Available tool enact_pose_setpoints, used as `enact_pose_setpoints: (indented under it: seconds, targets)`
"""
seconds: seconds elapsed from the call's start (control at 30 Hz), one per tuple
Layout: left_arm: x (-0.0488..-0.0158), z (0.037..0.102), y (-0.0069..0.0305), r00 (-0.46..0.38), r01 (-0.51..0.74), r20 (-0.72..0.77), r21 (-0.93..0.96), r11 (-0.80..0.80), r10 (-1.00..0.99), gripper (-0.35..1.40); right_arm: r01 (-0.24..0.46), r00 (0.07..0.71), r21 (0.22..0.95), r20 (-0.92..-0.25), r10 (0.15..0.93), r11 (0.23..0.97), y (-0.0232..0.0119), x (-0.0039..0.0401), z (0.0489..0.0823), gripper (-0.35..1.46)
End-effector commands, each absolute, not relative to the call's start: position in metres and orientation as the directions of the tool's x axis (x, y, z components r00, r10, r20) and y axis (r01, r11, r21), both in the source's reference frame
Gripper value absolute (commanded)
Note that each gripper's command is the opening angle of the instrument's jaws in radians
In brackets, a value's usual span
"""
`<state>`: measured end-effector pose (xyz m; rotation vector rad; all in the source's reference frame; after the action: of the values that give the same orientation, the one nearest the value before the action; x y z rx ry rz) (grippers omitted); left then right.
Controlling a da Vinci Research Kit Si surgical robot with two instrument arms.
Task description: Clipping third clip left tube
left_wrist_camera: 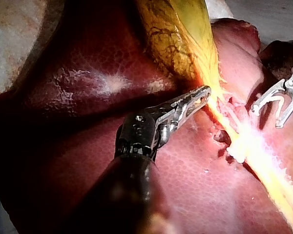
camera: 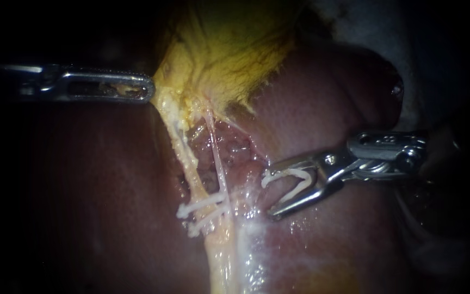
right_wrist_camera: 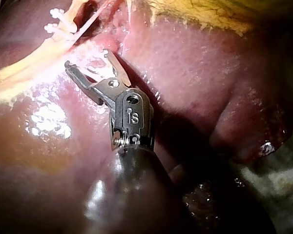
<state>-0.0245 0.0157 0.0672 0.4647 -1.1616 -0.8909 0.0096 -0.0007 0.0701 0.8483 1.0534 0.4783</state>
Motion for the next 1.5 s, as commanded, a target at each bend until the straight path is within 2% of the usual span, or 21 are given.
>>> enact_pose_setpoints:
  seconds: [0.03, 0.27, 0.73, 1.13, 1.5]
  targets:
    - [-0.0245, 0.0673, 0.0157, 0.123, 0.359, 0.586, 0.726, 0.587, -0.801, -0.35, 0.043, 0.434, 0.800, -0.554, 0.710, 0.598, -0.0005, 0.0097, 0.0692, 0.52]
    - [-0.0245, 0.0673, 0.0157, 0.123, 0.359, 0.587, 0.726, 0.587, -0.800, -0.35, 0.046, 0.395, 0.812, -0.549, 0.736, 0.581, 0.0006, 0.0111, 0.0664, 0.52]
    - [-0.0247, 0.0675, 0.0155, 0.123, 0.361, 0.588, 0.724, 0.588, -0.800, -0.35, 0.045, 0.379, 0.814, -0.550, 0.744, 0.578, 0.0006, 0.0153, 0.0670, 0.51]
    - [-0.0248, 0.0676, 0.0154, 0.123, 0.361, 0.588, 0.723, 0.588, -0.799, -0.35, 0.057, 0.397, 0.834, -0.523, 0.754, 0.549, -0.0014, 0.0186, 0.0710, 0.51]
    - [-0.0248, 0.0677, 0.0153, 0.123, 0.362, 0.589, 0.723, 0.589, -0.799, -0.35, 0.031, 0.417, 0.842, -0.501, 0.758, 0.539, -0.0023, 0.0191, 0.0756, 0.51]
